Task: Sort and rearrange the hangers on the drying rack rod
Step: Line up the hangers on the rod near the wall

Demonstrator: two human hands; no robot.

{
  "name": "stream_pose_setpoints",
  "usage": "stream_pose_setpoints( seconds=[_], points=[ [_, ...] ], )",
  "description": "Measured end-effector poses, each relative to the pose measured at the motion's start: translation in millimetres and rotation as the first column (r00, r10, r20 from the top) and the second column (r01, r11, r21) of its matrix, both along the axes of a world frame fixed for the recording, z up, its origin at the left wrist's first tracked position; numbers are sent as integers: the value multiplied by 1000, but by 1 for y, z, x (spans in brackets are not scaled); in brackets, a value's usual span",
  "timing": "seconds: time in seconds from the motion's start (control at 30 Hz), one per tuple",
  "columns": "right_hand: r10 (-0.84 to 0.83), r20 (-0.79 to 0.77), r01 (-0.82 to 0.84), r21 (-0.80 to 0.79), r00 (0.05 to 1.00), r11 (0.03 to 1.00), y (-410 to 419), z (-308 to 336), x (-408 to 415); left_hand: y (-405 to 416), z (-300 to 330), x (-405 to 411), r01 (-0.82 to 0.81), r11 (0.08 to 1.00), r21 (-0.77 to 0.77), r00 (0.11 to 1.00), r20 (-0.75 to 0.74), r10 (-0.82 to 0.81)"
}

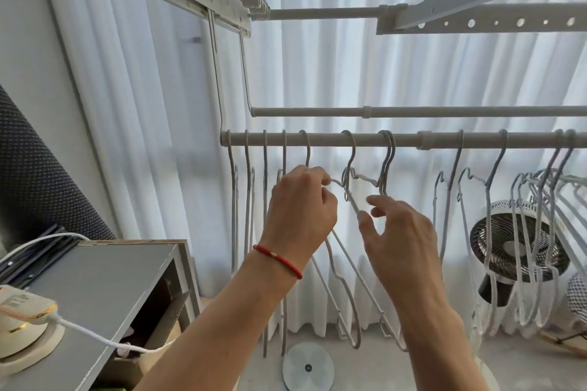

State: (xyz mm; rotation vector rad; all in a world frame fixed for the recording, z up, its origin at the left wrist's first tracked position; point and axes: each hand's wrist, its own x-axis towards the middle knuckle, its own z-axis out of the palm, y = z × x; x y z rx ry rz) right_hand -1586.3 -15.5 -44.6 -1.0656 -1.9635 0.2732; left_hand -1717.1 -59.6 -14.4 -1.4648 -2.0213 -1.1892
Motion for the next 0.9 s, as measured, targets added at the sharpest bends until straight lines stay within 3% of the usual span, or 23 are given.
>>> stream_pose_setpoints(
  seconds=[0.1,0.2,0.57,0.9],
  points=[
    [-36,289,80,-143,957,986,11,0,-1,5,-3,2,2,1000,1,1000,-1,-2],
    [-7,382,65,-138,924,988,15,-2,-6,7,-6,1,12,1000,6,1000,-7,-12],
    [99,230,-67,-144,968,987,19,-17,-30,4,-7,-6,29,999,20,999,12,-30],
    [91,193,-64,-142,977,988,20,-22,-35,3,-13,-12,45,999,26,999,7,-45]
  ],
)
